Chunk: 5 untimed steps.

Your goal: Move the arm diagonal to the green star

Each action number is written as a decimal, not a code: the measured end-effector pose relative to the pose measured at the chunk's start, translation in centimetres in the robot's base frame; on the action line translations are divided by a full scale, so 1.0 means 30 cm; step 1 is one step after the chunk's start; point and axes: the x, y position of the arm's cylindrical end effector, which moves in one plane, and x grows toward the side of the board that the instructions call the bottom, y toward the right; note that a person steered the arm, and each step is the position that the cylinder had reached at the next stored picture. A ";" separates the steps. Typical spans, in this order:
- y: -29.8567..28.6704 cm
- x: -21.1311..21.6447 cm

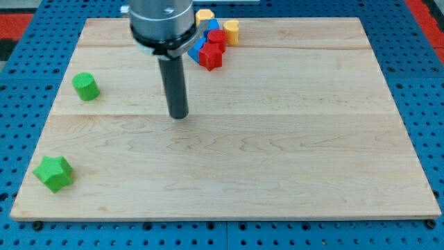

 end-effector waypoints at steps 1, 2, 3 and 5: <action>-0.164 0.007; -0.353 0.069; -0.592 0.082; -0.737 0.206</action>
